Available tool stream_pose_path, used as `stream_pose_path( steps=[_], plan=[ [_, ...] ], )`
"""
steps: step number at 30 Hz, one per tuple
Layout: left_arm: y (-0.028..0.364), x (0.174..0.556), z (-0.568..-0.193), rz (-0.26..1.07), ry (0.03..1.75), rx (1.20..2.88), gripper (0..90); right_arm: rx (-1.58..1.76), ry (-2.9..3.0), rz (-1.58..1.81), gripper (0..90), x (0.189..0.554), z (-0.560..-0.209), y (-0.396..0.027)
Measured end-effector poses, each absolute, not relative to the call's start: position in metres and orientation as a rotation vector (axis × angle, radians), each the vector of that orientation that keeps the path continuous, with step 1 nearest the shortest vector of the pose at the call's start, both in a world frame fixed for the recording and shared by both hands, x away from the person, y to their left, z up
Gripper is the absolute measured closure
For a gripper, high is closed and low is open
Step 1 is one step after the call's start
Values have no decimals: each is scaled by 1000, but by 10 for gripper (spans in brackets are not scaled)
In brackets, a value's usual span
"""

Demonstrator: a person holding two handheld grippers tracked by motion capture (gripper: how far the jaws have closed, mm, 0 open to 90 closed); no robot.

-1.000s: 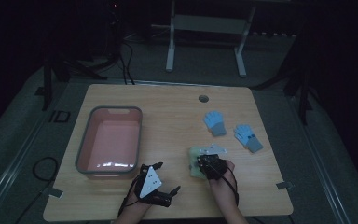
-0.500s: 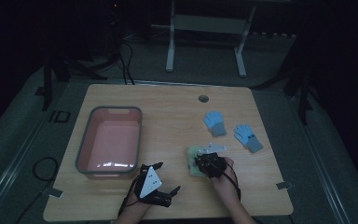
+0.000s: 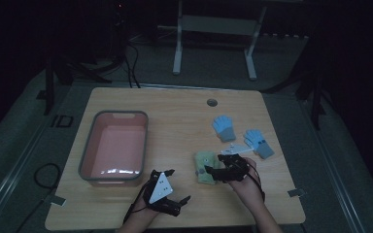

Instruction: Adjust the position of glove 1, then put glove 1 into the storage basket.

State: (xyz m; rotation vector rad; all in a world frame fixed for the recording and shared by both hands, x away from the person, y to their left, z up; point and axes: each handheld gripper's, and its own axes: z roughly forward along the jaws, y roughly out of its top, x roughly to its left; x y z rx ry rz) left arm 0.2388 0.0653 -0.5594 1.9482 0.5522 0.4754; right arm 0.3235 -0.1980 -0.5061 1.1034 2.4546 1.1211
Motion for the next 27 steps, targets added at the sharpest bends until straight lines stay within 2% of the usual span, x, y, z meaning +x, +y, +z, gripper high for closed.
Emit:
stream_pose_path(
  steps=[1, 2, 10, 21, 24, 27],
  plan=[
    [65, 239, -559, 475, 552, 1948, 50, 1103, 2455, 1121, 233, 323, -506, -198],
    [63, 240, -558, 452, 551, 1968, 50, 1079, 2469, 1162, 163, 325, -506, -202],
    [52, 247, -551, 315, 533, 2053, 49, 974, 2493, 1208, 145, 333, -499, -211],
    [30, 259, -545, 345, 361, 2149, 62, 1041, 2534, 1312, 127, 344, -488, -216],
    [27, 262, -544, 349, 343, 2150, 72, 1032, 2549, 1308, 141, 349, -489, -212],
    [24, 265, -542, 361, 314, 2153, 90, 1014, 2545, 1293, 224, 355, -489, -208]
  ],
)
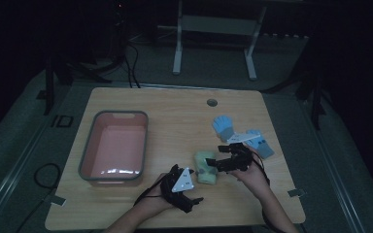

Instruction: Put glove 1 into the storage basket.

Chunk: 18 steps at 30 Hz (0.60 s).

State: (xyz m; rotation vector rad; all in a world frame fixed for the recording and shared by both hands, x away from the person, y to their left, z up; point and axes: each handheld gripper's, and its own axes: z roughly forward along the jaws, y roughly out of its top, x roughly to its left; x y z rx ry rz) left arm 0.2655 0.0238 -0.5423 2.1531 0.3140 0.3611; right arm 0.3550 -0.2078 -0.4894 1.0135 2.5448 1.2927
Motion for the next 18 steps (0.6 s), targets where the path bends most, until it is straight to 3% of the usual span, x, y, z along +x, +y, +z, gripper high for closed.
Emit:
stream_pose_path(
  steps=[4, 15, 18],
  plan=[
    [19, 272, -539, 378, 266, 2160, 123, 1024, 2543, 1315, 329, 365, -492, -203],
    [4, 285, -545, 420, 177, 2211, 217, 1081, 2590, 1198, 342, 384, -524, -196],
    [-6, 289, -549, 369, 107, 2254, 327, 1119, 2639, 1192, 334, 389, -539, -197]
  ],
)
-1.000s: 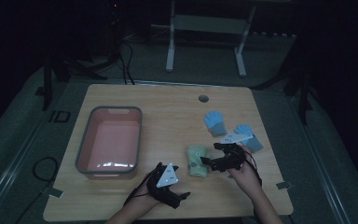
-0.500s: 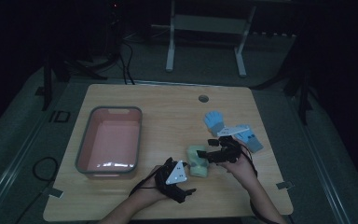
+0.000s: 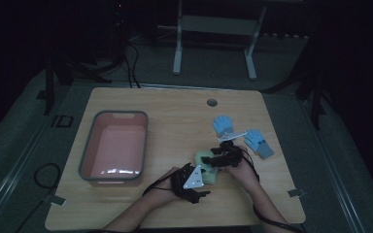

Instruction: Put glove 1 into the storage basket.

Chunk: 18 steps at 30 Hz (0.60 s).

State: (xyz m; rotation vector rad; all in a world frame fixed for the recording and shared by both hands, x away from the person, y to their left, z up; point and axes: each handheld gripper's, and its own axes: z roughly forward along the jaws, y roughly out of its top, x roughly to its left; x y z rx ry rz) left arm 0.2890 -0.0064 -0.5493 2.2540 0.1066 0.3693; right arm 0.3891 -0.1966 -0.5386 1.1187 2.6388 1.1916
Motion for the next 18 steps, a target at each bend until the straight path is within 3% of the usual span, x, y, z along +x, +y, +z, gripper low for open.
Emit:
stream_pose_path(
  steps=[4, 6, 10, 13, 18],
  plan=[
    [-8, 290, -553, 393, 76, 2276, 373, 1156, 2687, 1192, 331, 392, -546, -197],
    [-8, 291, -553, 420, 69, 2277, 423, 1163, 2706, 1234, 406, 392, -550, -198],
    [-10, 289, -556, 483, 36, 2287, 430, 1176, 2713, 1265, 478, 392, -551, -198],
    [-12, 286, -558, 544, 4, 2297, 439, 1170, 2718, 1259, 501, 391, -551, -198],
    [-15, 286, -560, 635, -19, 2315, 525, 1171, 2722, 1264, 536, 391, -552, -197]
  ],
)
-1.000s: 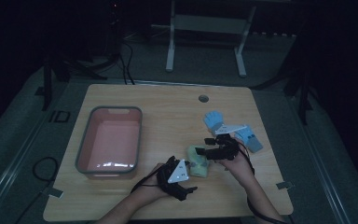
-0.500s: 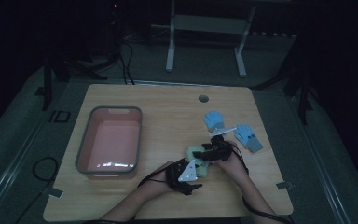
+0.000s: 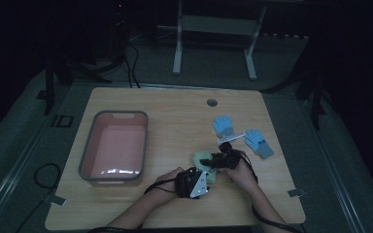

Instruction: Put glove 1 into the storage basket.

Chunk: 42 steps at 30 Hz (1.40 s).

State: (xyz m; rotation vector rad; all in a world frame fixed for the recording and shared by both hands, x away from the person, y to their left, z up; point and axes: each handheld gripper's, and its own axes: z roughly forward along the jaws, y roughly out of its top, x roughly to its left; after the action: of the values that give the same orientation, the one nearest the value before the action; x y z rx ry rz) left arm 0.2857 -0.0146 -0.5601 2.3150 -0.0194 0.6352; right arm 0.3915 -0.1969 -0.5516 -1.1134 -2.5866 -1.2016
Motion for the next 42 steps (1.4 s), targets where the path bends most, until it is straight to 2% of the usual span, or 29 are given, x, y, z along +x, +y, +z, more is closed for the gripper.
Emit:
stream_pose_path(
  steps=[3, 6, 8, 11, 12, 19, 32, 42],
  plan=[
    [-17, 286, -563, 714, -35, 2319, 594, -1111, -2593, -1197, 551, 391, -551, -196],
    [-17, 289, -565, 726, -14, 2314, 629, -1115, -2585, -1199, 564, 391, -552, -195],
    [-17, 291, -563, 696, 12, 2317, 708, -1122, -2575, -1206, 608, 391, -552, -195],
    [-16, 298, -556, 600, 75, 2327, 739, -1137, -2572, -1211, 651, 390, -549, -195],
    [-15, 301, -552, 554, 98, 2339, 745, -1135, -2574, -1206, 657, 390, -548, -195],
    [-13, 303, -543, 522, 108, 2358, 756, -1119, -2586, -1188, 691, 390, -538, -192],
    [3, 298, -510, 544, 82, 2365, 756, -1081, -2538, -1274, 701, 387, -513, -184],
    [26, 295, -475, 615, 63, 2377, 756, -1018, -2585, -1326, 703, 387, -474, -158]
  ],
)
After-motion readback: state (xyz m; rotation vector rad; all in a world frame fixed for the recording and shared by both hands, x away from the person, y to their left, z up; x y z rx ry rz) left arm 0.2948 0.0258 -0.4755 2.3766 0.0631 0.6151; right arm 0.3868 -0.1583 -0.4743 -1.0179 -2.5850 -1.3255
